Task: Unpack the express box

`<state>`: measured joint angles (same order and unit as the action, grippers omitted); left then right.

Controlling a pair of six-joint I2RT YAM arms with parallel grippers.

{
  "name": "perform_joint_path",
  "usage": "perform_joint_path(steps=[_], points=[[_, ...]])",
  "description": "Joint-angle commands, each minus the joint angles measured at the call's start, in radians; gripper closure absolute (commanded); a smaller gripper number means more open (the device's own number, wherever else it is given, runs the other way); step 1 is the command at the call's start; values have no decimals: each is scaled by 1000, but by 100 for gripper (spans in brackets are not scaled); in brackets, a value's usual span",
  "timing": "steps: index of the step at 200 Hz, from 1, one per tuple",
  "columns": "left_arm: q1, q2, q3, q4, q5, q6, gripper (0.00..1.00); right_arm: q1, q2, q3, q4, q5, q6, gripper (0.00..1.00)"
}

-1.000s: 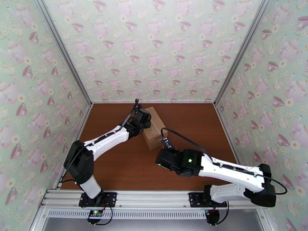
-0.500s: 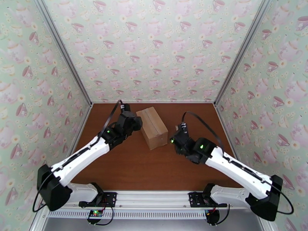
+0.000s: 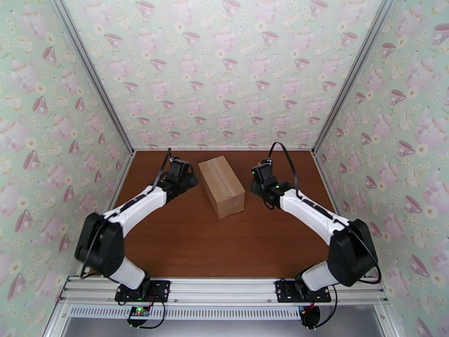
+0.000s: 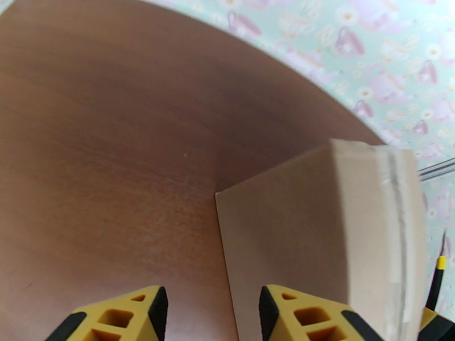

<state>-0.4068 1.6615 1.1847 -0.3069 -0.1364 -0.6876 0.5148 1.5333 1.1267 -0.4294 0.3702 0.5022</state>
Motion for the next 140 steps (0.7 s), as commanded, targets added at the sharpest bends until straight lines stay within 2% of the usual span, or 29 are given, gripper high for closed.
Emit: perform_joint_path(steps=[1,23,82,140], points=[[5,85,96,45,53,14,52,4,20,42,129,-38,26,100],[10,163,174,49,46,28,52,25,9,-11,206,-76,63,100],[20,288,305,12,49,63,53,152,-15,-136,311,-8,219,100],[20,236,220,33,73,105,53,424,6,-198,393,203,410,100]])
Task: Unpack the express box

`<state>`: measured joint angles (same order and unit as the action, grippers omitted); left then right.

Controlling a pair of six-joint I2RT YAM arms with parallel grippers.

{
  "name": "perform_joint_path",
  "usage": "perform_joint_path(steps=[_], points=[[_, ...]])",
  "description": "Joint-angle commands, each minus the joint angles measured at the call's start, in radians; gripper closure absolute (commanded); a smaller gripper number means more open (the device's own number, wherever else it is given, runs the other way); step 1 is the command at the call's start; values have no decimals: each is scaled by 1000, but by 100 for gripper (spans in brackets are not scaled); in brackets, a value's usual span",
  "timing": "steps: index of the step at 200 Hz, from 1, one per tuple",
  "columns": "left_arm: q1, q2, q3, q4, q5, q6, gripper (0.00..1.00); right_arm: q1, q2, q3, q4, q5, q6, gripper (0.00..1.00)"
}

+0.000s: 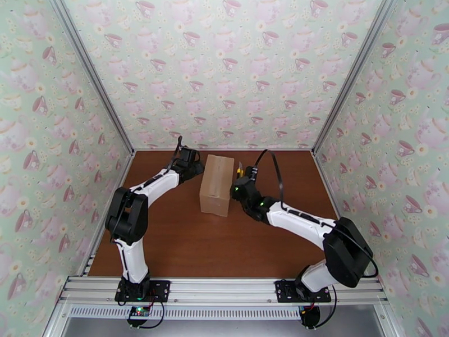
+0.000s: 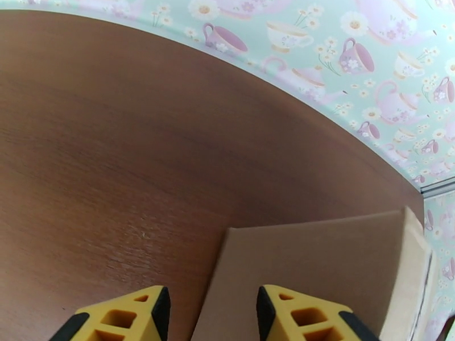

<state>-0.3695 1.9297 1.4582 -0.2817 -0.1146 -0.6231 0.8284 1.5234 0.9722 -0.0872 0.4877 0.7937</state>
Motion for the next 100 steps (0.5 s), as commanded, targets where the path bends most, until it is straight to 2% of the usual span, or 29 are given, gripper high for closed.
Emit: perform_joint_path(steps=[1,24,43,82,100], points=[[-17,-35,-58,9,50,41,53,113,16,-45,54,86,124,100],[-1,-103,-133,31,31,69,53,181,45,-45,88,89,178,100],[33,-151,-162,10,15,78,53,194,38,-37,48,83,181,100],[100,-278,-215,-17,-12,96,53,189,-111,-108,-20,144,115,100],[124,-341,-240,-43,-27,96,53,151,-182,-122,-69,132,69,100]])
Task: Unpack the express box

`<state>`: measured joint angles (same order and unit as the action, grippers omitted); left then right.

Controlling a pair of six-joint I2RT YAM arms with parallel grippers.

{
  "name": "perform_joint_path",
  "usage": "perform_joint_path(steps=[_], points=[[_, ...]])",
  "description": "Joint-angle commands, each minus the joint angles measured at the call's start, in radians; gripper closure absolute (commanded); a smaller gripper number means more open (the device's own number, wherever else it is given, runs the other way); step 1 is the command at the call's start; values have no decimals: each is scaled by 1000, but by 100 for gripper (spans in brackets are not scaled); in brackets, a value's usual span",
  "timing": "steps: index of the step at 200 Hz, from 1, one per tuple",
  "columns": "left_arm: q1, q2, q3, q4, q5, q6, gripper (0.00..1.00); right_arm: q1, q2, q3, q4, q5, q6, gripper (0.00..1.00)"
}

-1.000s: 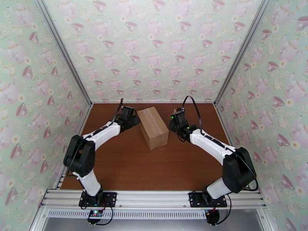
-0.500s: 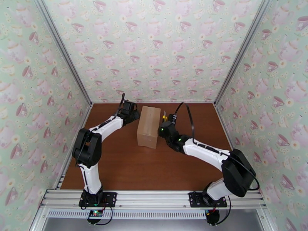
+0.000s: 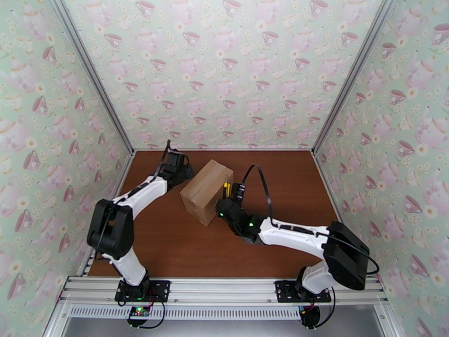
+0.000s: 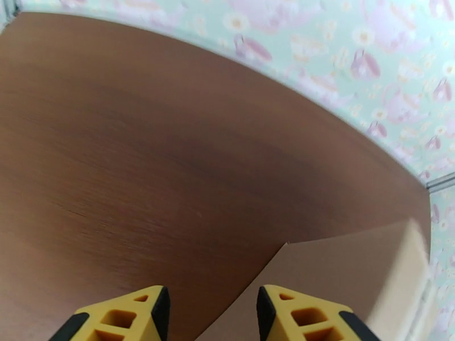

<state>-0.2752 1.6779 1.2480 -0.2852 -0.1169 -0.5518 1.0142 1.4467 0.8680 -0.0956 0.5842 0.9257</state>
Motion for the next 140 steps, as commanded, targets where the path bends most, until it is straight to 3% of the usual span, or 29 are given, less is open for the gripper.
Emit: perform_joint_path(steps=[1,31,69,97,140], points=[[31,-94,-32,-40,-25,24,53,-38,-109,-19,-61,32,-66,100],[37,-237,-97,-137,-57,13,53,-197,-171,-13,-65,-130,-179,100],[8,-484,-308,-214,-23,-134,53,-408,-73,76,1,-202,-376,100],[-44,-618,-412,-287,0,-204,53,-548,119,242,35,-369,-465,100],[-196,-669,-480,-311,-52,-308,54,-604,449,542,76,-529,-565,100]])
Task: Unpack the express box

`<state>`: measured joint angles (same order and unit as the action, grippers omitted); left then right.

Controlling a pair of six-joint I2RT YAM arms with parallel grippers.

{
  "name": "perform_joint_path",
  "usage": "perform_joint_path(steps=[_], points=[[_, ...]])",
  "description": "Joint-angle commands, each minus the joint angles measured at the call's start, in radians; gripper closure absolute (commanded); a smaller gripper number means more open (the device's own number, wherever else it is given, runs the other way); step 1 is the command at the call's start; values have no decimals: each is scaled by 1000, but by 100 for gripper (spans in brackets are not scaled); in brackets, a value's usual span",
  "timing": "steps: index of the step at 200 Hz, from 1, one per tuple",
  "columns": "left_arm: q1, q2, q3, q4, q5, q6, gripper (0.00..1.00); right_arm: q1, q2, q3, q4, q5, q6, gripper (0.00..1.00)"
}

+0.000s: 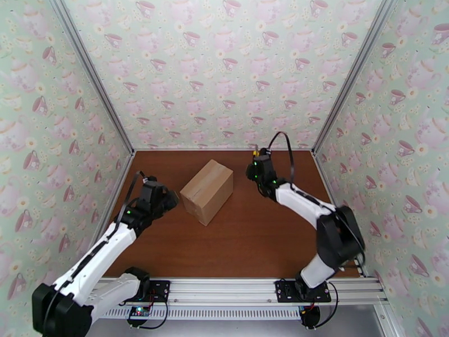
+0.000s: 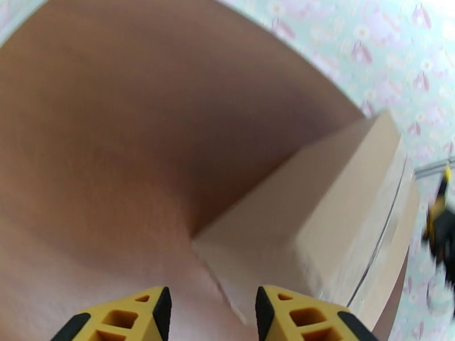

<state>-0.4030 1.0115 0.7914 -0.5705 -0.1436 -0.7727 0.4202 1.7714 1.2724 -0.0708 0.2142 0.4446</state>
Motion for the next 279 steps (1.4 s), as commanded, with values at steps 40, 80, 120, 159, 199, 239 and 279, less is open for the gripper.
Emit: perform_joint_path(steps=[40,80,120,159,199,239,279], points=[[-122,101,-29,55,-30,-133,54,-14,260,274,57,-248,-89,100],[-110,218,28,93,-54,-87,54,-5,217,198,89,-283,-89,100],[-57,279,27,137,-37,-54,54,19,143,84,120,-300,-84,100],[-5,292,36,155,-35,-2,53,62,40,-40,104,-234,-94,100],[13,373,87,159,-43,72,54,136,-109,-207,103,-114,2,100],[15,474,117,237,-42,117,54,234,-282,-385,63,71,160,100],[28,550,116,325,-54,132,55,353,-435,-493,-39,205,276,100]])
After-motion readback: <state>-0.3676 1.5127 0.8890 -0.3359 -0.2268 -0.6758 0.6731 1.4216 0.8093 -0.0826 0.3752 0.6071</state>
